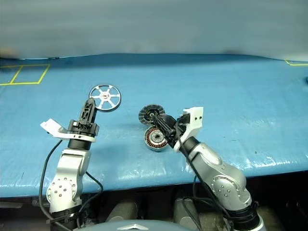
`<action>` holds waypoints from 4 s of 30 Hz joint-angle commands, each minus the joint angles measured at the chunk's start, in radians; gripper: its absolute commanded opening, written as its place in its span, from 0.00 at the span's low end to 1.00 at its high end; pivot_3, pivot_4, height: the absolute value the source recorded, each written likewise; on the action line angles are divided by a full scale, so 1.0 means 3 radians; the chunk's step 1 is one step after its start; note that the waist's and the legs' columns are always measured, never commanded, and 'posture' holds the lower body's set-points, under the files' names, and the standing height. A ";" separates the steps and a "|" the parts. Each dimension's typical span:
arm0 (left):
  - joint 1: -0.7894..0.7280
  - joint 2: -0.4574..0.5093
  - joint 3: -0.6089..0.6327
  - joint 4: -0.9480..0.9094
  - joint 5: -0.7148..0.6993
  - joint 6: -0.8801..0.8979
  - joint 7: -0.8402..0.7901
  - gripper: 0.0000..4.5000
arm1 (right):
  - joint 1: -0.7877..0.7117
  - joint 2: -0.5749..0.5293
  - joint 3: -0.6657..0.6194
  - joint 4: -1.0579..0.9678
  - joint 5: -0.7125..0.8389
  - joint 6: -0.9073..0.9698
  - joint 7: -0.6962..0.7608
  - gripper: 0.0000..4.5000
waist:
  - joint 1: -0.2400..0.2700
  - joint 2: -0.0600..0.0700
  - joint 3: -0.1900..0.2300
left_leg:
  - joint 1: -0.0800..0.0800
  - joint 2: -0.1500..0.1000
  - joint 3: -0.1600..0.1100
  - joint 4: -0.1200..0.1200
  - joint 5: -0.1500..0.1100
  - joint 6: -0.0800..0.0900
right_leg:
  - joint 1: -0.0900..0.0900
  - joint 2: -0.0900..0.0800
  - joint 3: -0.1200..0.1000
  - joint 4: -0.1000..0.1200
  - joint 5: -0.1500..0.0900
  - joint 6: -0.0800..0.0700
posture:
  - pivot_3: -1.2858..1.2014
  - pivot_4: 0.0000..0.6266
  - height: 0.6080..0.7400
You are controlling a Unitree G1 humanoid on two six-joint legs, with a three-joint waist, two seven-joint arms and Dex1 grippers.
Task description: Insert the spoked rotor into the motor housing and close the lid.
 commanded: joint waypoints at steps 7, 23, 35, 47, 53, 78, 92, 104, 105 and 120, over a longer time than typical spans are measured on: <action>0.0091 -0.0238 -0.0037 0.0353 -0.0021 0.0299 0.0303 0.09 | 0.0692 -0.0183 0.0310 0.0073 -0.1610 -0.0918 0.0613 0.47 | 0.0038 -0.0021 0.0012 | -0.0001 0.0001 -0.0001 0.0000 0.0000 -0.0003 | 0.0000 -0.0001 0.0002 -0.0001 0.0001 0.0018 | 0.52 0.24 1.00; 0.0110 -0.0020 -0.0100 0.0486 0.0485 0.0849 0.0530 0.53 | 0.0994 0.0196 0.0145 0.0280 -0.1962 -0.0929 0.0956 0.47 | 0.0039 -0.0030 0.0017 | 0.0002 0.0003 -0.0004 0.0008 0.0000 -0.0003 | 0.0002 -0.0002 0.0002 0.0005 0.0001 0.0015 | 0.52 0.24 1.00; 0.0534 0.1185 -0.0041 -0.0064 0.0753 0.1457 0.0118 0.99 | 0.0975 0.0266 0.0073 0.0260 -0.1989 -0.0780 0.1175 0.47 | -0.0003 -0.0021 0.0012 | 0.0014 0.0009 -0.0007 0.0004 -0.0005 -0.0010 | 0.0002 -0.0006 0.0004 0.0014 -0.0005 0.0003 | 0.52 0.24 1.00; -0.0203 0.1472 -0.0803 -0.0703 0.2328 0.1110 -0.0099 0.99 | 0.1030 0.0349 0.0043 0.0242 -0.2054 -0.0699 0.1189 0.47 | 0.0044 -0.0023 0.0013 | 0.0013 0.0005 -0.0009 0.0004 0.0004 -0.0025 | 0.0006 -0.0007 0.0004 0.0012 0.0010 -0.0014 | 0.52 0.24 1.00; -0.0433 0.1610 -0.1285 -0.0761 0.2667 0.1371 -0.0333 0.71 | 0.1046 0.0421 0.0038 0.0234 -0.2075 -0.0654 0.1179 0.47 | 0.0029 -0.0022 0.0013 | 0.0012 0.0007 -0.0008 -0.0009 0.0006 -0.0029 | -0.0002 -0.0003 0.0005 0.0013 0.0014 -0.0008 | 0.52 0.24 1.00; -0.0543 0.1206 -0.1625 -0.0504 0.4097 0.1839 0.0006 0.57 | 0.1045 0.0530 0.0009 0.0256 -0.2160 -0.0539 0.1202 0.47 | 0.0034 -0.0023 0.0013 | 0.0012 0.0007 -0.0010 -0.0012 0.0009 -0.0033 | -0.0003 -0.0002 0.0002 0.0014 0.0018 0.0000 | 0.52 0.24 1.00; -0.0455 0.1065 -0.1485 -0.0382 0.4226 0.2097 -0.0134 0.57 | 0.1025 0.0554 0.0007 0.0241 -0.2157 -0.0517 0.1207 0.47 | 0.0032 -0.0022 0.0011 | 0.0014 0.0007 -0.0010 -0.0009 0.0009 -0.0033 | -0.0001 -0.0003 0.0002 0.0016 0.0019 0.0001 | 0.52 0.24 1.00; -0.0473 0.1242 -0.1520 -0.0316 0.4212 0.2131 -0.0570 0.57 | 0.1002 0.0559 0.0019 0.0230 -0.2163 -0.0475 0.1211 0.47 | 0.0030 -0.0014 0.0002 | 0.0018 0.0007 -0.0009 -0.0006 0.0010 -0.0035 | 0.0000 -0.0002 0.0001 0.0025 0.0018 0.0000 | 0.52 0.24 1.00; -0.0477 0.1255 -0.1525 -0.0310 0.4211 0.2105 -0.0603 0.57 | 0.1004 0.0563 0.0019 0.0230 -0.2161 -0.0472 0.1209 0.47 | 0.0031 -0.0013 0.0001 | 0.0018 0.0007 -0.0009 -0.0006 0.0011 -0.0035 | 0.0000 -0.0002 0.0001 0.0026 0.0018 0.0000 | 0.52 0.24 1.00; -0.0595 0.1411 -0.1663 -0.0153 0.4343 0.1772 -0.0920 0.97 | 0.0997 0.0585 0.0020 0.0239 -0.2178 -0.0454 0.1190 0.47 | 0.0032 -0.0006 -0.0008 | 0.0020 0.0007 -0.0010 0.0017 0.0004 -0.0022 | 0.0002 -0.0003 0.0001 0.0052 0.0004 0.0007 | 0.52 0.24 1.00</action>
